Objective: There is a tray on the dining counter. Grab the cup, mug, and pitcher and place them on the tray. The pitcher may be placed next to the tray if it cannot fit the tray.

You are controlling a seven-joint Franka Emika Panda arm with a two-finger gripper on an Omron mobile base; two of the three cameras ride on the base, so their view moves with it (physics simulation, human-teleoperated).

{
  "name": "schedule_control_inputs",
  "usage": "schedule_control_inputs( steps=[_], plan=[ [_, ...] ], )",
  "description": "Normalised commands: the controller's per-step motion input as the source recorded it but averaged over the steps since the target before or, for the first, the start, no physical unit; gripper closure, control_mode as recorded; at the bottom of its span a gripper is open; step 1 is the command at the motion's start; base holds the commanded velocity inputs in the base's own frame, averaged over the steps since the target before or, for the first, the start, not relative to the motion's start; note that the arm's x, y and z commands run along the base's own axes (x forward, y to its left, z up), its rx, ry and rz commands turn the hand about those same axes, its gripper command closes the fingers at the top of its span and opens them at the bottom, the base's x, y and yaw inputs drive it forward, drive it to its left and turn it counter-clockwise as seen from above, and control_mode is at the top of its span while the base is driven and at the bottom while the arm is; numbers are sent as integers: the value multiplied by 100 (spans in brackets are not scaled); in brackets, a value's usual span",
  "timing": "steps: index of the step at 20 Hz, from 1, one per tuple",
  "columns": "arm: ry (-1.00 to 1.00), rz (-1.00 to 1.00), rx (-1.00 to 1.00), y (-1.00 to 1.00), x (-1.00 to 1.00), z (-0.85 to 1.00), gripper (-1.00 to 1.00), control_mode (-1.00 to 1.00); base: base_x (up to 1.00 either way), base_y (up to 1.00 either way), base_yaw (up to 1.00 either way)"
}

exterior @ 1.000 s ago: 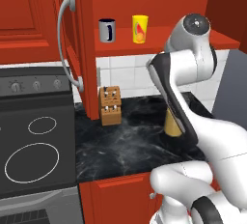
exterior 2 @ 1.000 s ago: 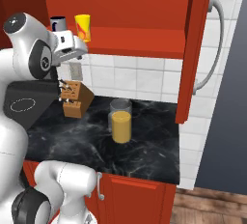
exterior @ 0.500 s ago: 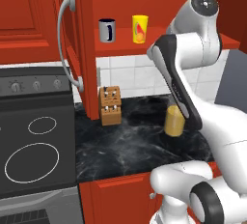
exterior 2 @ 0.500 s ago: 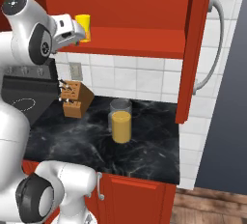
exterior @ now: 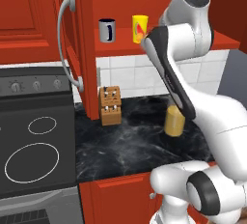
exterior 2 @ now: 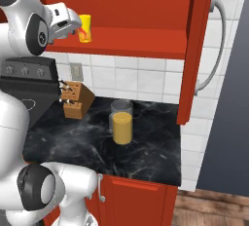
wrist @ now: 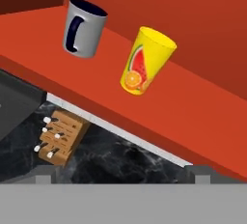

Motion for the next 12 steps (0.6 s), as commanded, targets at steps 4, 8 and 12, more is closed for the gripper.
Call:
schedule_control_inputs(
  steps=[4, 8, 12],
  plan=[
    [0, 0, -10, 25, 33, 13, -100, -100, 0, 0, 0],
    [0, 0, -11, 25, 37, 10, -100, -100, 0, 0, 0],
    [0, 0, -13, 23, 34, 9, -100, -100, 0, 0, 0]
  ],
)
